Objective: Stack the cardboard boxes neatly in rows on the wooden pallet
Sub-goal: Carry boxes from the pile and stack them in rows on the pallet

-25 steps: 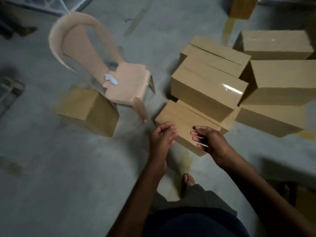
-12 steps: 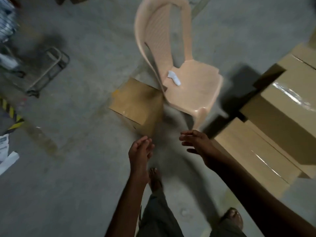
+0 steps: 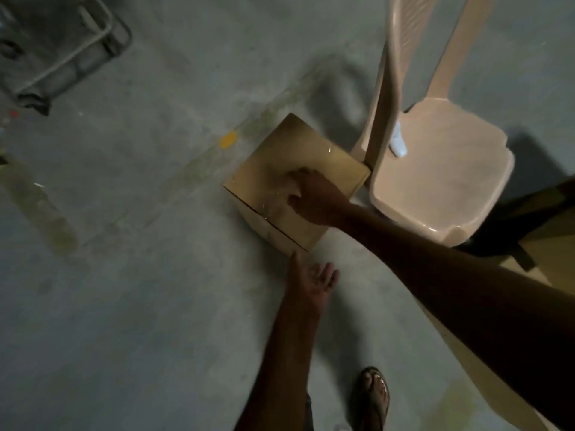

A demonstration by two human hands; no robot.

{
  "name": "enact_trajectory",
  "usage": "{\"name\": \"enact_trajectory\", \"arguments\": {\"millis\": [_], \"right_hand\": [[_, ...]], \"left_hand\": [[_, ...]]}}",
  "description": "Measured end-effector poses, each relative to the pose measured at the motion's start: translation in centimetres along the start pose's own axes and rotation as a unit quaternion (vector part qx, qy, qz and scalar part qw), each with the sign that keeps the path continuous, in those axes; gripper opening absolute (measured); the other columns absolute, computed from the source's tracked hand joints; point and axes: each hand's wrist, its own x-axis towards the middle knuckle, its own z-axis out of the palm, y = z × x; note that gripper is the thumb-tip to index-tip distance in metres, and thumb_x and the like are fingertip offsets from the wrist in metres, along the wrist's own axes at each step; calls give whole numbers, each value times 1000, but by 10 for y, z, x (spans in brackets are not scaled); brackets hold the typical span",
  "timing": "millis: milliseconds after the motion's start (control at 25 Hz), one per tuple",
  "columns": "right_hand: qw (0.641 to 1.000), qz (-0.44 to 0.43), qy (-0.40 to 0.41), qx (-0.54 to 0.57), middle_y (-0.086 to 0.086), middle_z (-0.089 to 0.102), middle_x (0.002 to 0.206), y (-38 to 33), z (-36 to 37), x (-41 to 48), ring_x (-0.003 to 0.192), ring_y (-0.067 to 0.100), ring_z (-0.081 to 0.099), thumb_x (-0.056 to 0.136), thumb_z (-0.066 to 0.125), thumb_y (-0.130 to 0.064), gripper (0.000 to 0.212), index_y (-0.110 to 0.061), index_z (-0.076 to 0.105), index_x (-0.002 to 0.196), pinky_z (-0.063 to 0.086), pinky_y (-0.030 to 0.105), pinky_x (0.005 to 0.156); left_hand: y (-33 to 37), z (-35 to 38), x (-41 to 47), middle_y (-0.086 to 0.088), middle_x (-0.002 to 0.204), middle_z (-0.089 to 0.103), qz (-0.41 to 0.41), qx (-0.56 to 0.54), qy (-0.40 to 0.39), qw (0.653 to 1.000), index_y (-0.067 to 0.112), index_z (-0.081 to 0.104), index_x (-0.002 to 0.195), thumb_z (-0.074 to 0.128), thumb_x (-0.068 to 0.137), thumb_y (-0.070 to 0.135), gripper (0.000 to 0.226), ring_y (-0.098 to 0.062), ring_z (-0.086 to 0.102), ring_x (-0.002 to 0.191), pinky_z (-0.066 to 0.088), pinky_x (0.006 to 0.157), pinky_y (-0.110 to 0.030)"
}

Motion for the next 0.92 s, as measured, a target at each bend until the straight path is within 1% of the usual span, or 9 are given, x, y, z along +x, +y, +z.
{"name": "enact_trajectory", "arguments": {"millis": [120, 240, 360, 440, 520, 640, 720, 800, 920], "right_hand": [[983, -108, -38, -146, 5, 22, 169, -23, 22, 72, 155, 29, 18, 103, 51, -24, 61, -21, 30, 160, 28, 49, 120], [950, -145, -93, -259, 5, 6, 172, -35, 50, 121, 158, 31, 1, 106, 46, -40, 68, -22, 16, 164, 19, 55, 123], [929, -162, -91, -320, 8, 23, 167, -37, 60, 133, 155, 36, 13, 100, 52, -55, 76, -22, 22, 161, 25, 55, 118], [921, -178, -77, -337, 10, 35, 159, -43, 59, 128, 148, 38, 24, 96, 55, -59, 77, -21, 30, 158, 30, 55, 114], [916, -184, -57, -352, 11, 39, 155, -59, 61, 109, 145, 38, 27, 92, 55, -67, 81, -21, 34, 156, 31, 54, 112], [935, -177, 7, -307, 12, 44, 148, -90, 49, 65, 143, 34, 30, 82, 58, -77, 89, -18, 45, 147, 25, 50, 114], [954, -172, 41, -241, 12, 48, 141, -108, 31, 26, 139, 32, 37, 77, 62, -80, 90, -16, 48, 139, 29, 47, 111], [983, -131, 34, -121, 14, 47, 144, -114, 9, -19, 136, 36, 45, 77, 66, -77, 94, -13, 44, 142, 37, 45, 108], [998, -35, 24, 35, 19, 55, 141, -103, -18, -111, 130, 39, 55, 84, 70, -62, 89, -7, 36, 145, 46, 40, 101]], "left_hand": [[-2, 9, 37, -19, 165, 26, -45, -116, -41, 991, 7, 23, 160, 48, 96, 67, 91, -36, 35, 149, 60, 60, -51], [7, 12, 71, -23, 142, 54, -44, -201, -39, 978, 0, 50, 139, 38, 97, 72, 84, -31, 46, 140, 57, 66, -49], [22, 16, 84, -21, 101, 63, -39, -234, -50, 970, 1, 63, 106, 43, 102, 59, 62, -34, 62, 101, 52, 76, -48], [27, 8, 78, -21, 97, 62, -64, -226, -29, 972, 3, 62, 110, 52, 102, 47, 46, -33, 59, 88, 49, 75, -45], [30, -11, 59, -22, 100, 61, -53, -193, -16, 980, 3, 59, 119, 60, 98, 41, 43, -34, 58, 90, 50, 79, -44], [27, -46, -7, -22, 114, 59, -7, -161, 18, 987, 4, 56, 133, 73, 87, 41, 61, -37, 58, 101, 51, 97, -46], [17, -76, -62, -19, 123, 58, 72, -51, 35, 996, 10, 54, 136, 86, 68, 48, 84, -37, 60, 109, 49, 102, -54], [5, -103, -117, -15, 134, 58, 183, 53, 22, 981, 16, 52, 138, 86, 62, 52, 91, -37, 61, 119, 53, 97, -62], [4, -132, -169, -11, 143, 53, 214, 92, 95, 968, 29, 47, 144, 84, 49, 62, 107, -39, 55, 126, 57, 77, -61]]}}
